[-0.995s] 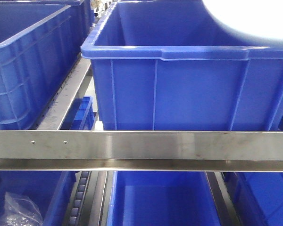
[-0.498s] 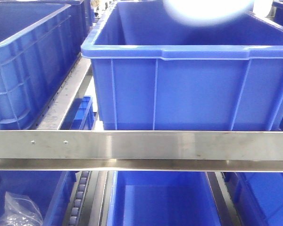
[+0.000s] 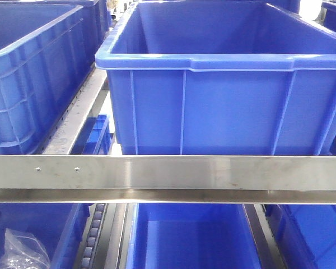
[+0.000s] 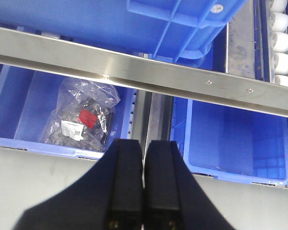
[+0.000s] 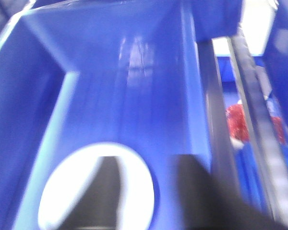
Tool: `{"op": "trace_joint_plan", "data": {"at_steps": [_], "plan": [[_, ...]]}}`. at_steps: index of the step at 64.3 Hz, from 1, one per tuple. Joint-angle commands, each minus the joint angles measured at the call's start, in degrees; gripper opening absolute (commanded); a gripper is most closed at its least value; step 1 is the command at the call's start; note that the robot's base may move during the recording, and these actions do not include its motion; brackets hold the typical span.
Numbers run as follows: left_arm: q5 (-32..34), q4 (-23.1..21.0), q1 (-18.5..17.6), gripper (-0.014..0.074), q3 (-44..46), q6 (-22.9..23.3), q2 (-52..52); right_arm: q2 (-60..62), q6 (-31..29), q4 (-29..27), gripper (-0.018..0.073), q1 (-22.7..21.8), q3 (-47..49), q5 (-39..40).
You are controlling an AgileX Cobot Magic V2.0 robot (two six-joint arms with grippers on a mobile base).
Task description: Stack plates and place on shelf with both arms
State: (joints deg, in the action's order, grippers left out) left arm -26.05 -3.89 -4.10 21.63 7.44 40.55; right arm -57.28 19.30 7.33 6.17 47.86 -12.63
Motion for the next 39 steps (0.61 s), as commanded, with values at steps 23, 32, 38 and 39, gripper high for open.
{"op": "trace_joint_plan", "data": {"at_steps": [23, 32, 38, 39], "plan": [[3.66, -0.49, -0.41, 0.0083, 1.58, -0.08, -0.18, 35.2, -0.19, 0.57, 0.0025, -0.27, -31.25, 6.93], [3.66, -0.49, -0.41, 0.0083, 1.58, -0.08, -0.18, 38.11, -0.19, 0.57, 0.0025, -0.27, -31.93, 5.98], [3.66, -0.49, -0.41, 0.0083, 1.58, -0.08, -0.18, 38.11, -0.19, 0.57, 0.0025, -0.27, -31.93, 5.98], [3.66, -0.49, -0.41, 0.0083, 1.58, -0.08, -0.18, 38.11, -0.19, 0.57, 0.0025, -0.27, -31.93, 5.98]]}}
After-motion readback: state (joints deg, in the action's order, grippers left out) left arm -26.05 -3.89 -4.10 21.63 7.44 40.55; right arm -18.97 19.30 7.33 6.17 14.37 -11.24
